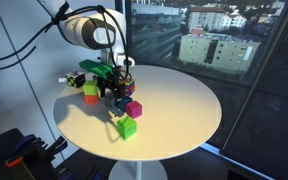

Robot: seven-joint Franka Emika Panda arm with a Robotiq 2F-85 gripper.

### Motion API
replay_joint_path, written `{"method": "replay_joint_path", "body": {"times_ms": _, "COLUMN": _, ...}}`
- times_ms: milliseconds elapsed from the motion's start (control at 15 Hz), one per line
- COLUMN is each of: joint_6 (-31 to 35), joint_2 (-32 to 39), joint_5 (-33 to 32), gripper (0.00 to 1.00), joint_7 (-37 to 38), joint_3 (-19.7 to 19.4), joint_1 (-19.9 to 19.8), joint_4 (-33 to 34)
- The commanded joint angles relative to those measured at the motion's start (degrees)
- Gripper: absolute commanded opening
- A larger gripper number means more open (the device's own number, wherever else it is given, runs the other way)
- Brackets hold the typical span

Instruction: Take the purple block off of the green block

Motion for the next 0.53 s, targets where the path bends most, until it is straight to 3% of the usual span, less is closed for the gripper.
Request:
{"method": "replay_joint_path", "body": {"times_ms": 0, "joint_6": 1.80, "joint_2": -2.54, "joint_5": -0.28, "gripper": 1.00, "joint_7": 0.35, "joint_3": -0.24, "joint_1": 0.65, "joint_4": -3.35}}
{"method": "replay_joint_path", "body": {"times_ms": 467, "joint_6": 8.78, "joint_2": -2.00, "joint_5": -0.97, "gripper": 1.00, "joint_7": 0.83, "joint_3": -0.43, "joint_1": 1.11, "joint_4": -6.08}}
